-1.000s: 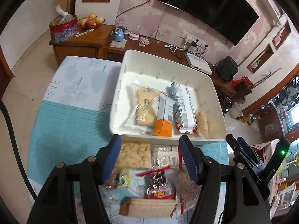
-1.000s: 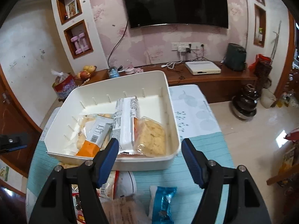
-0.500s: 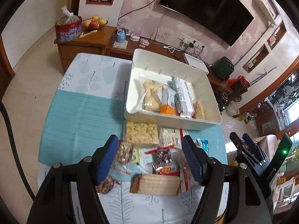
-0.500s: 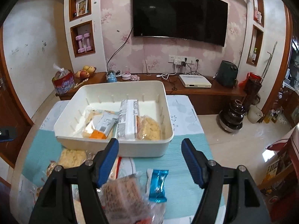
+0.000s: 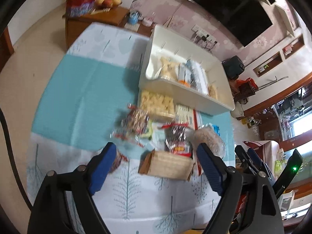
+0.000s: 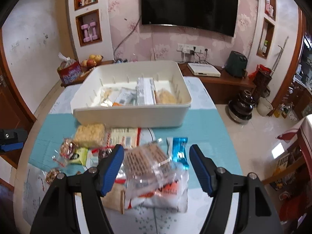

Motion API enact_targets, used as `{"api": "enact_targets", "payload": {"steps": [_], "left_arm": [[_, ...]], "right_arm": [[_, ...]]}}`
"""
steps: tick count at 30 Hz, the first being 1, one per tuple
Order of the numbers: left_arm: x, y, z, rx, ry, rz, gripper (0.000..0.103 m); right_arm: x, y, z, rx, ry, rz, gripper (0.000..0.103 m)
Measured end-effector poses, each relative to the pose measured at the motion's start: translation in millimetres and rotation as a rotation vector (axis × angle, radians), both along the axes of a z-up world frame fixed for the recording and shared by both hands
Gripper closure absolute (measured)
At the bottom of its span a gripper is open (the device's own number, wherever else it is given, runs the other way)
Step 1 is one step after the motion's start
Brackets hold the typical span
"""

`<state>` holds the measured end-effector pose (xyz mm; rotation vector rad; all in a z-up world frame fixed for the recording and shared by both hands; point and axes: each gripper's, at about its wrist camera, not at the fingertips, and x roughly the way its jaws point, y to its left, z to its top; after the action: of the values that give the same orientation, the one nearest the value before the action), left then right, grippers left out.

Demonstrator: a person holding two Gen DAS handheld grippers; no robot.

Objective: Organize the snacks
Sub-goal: 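Withdraw both tools from the bin back over the snack pile, then grasp brown paper bag with left tool while right tool grasps clear printed bread bag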

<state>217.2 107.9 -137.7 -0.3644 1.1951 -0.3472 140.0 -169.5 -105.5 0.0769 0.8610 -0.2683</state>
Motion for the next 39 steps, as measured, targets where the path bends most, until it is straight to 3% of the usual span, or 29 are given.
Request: {"api": "enact_targets", "payload": {"steps": [4, 11, 15, 23, 39], "left_arm": [[-8.4, -1.0, -22.9, -0.021, 0.095, -0.005, 0.016], [-16.5, -5.2, -46.5, -0.034, 0.2, 0.033, 0.015], [-19.1, -9.4, -51.9, -0.016, 0.232, 0.085, 0.015], [-27.3, -21.5, -69.6, 0.015, 0.319, 0.251, 0.015], [-42.9, -63.9, -104.1, -0.077, 0.425, 0.605, 0.015]], "right_arm": [[-5.0, -3.0, -10.3, 0.034, 0.029, -0.029, 0.022], [-4.9, 0.6, -22.9, 0.021, 0.067, 0.014, 0.021], [-0.8, 6.2, -30.4, -0.007, 0.081, 0.092, 0.021], [7.5, 5.3, -39.9, -0.038, 0.098, 0.251, 0.021], [34.2, -9.1, -63.7, -0.014, 0.187, 0.492, 0.021]]}}
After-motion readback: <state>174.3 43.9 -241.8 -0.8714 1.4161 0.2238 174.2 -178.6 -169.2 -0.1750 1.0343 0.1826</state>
